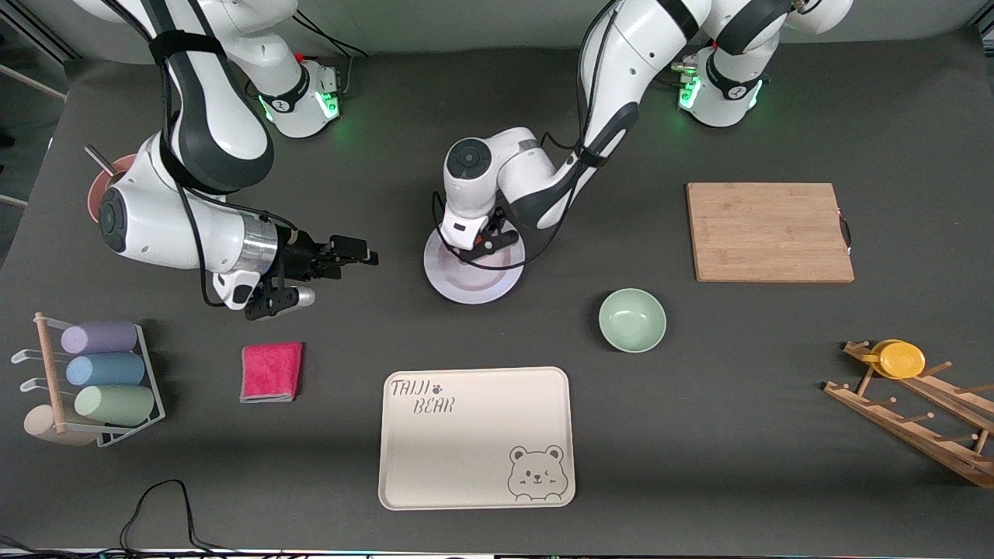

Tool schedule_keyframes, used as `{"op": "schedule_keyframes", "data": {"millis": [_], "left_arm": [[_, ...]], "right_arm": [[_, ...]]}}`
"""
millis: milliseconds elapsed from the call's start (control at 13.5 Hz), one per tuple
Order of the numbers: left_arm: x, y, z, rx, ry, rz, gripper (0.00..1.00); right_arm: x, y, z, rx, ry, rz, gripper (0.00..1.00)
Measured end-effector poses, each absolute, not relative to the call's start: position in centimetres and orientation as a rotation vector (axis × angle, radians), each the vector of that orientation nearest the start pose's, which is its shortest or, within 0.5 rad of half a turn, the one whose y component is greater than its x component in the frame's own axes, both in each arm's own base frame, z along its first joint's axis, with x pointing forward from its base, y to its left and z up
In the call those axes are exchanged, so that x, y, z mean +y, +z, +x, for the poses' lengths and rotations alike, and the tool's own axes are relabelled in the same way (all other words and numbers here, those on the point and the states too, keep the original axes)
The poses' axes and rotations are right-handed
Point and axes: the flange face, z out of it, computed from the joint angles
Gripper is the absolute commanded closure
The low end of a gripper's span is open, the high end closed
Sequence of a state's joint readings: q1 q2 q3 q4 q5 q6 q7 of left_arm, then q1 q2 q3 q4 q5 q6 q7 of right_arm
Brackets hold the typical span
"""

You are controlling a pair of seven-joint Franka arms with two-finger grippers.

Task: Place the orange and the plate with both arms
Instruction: 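Lower the orange onto the white plate and open the left gripper, then raise the left gripper away while the right gripper approaches the plate rim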

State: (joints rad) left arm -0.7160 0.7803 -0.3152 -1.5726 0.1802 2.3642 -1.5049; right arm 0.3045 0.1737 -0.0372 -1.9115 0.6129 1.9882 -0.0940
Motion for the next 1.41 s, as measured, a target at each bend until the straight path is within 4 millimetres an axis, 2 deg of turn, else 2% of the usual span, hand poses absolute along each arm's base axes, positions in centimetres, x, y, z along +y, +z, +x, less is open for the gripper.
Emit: {"op": "schedule_keyframes", "data": {"millis": [74, 148, 222, 519, 667, 815, 963, 1111, 1259, 1407], "left_arm": [[-58.7, 20.2, 39.3, -0.705, 0.109, -3.142, 0.82], [-58.7, 20.3, 39.4, -0.708, 0.107, -3.143, 0.48], [-58.7, 20.3, 39.5, -0.71, 0.106, -3.144, 0.0], [-58.7, 20.5, 39.9, -0.715, 0.095, -3.144, 0.0], [-58.4, 20.9, 40.9, -0.73, 0.081, -3.134, 0.0], [-57.3, 21.9, 42.6, -0.727, 0.069, -3.103, 0.0], [-54.1, 25.7, 46.1, -0.663, 0.058, -3.066, 0.0], [-49.5, 31.8, 49.7, -0.618, 0.036, -3.034, 0.0], [-44.8, 37.5, 52.0, -0.543, 0.025, -3.019, 0.0], [-40.0, 41.9, 53.5, -0.47, 0.06, -3.025, 0.0]], "right_arm": [[19.2, 40.8, 56.3, -0.103, 0.186, -2.603, 0.0], [19.2, 40.8, 56.3, -0.103, 0.186, -2.603, 0.0], [19.2, 40.8, 56.3, -0.103, 0.186, -2.603, 0.0], [19.2, 40.8, 56.3, -0.103, 0.186, -2.603, 0.0], [19.2, 40.8, 56.3, -0.103, 0.186, -2.603, 0.0], [19.2, 40.8, 56.3, -0.102, 0.186, -2.602, 0.0], [19.3, 40.7, 56.3, -0.09, 0.189, -2.587, 0.0], [19.2, 39.9, 55.8, -0.079, 0.214, -2.584, 0.0], [18.4, 38.0, 54.6, -0.045, 0.266, -2.565, 0.0], [16.7, 36.3, 53.9, -0.109, 0.253, -2.487, 0.0]]}}
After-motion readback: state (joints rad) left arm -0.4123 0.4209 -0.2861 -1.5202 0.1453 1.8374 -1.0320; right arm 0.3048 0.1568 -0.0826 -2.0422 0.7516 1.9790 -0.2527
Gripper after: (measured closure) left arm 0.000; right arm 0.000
